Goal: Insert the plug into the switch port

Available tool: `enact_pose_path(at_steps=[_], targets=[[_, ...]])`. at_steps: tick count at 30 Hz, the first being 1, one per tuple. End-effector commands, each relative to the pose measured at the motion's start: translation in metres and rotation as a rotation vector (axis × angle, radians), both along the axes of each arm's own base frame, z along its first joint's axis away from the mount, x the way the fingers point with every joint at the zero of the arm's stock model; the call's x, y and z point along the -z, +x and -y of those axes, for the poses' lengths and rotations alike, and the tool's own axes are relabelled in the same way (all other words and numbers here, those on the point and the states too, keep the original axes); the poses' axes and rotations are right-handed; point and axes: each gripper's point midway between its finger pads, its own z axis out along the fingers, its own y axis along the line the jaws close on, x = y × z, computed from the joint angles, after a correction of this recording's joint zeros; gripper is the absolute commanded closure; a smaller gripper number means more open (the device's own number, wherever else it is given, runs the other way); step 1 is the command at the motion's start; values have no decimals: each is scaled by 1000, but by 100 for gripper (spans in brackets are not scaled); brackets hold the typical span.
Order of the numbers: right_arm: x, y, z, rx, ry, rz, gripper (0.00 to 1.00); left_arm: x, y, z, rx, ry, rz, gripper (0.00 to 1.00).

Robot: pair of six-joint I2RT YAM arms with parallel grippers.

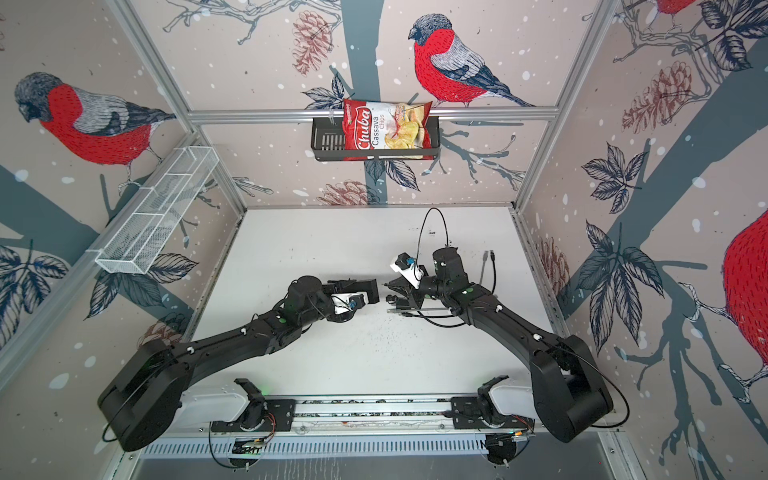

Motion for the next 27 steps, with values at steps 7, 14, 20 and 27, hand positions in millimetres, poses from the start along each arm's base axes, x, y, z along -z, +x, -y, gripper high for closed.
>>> enact_pose_path(at_steps=[7, 14, 20, 27], targets=[[8, -21, -10, -103, 3, -40, 100, -12, 3, 4, 35, -5, 61, 100], [11, -21, -14, -114, -4, -42, 100, -15, 2, 5, 42, -7, 69, 100], [10, -17, -16, -110, -4, -33, 100, -15, 1, 6, 55, -4, 67, 100], [4, -14, -16, -105, 9, -18, 100, -14, -1, 7, 68, 1, 59, 100]])
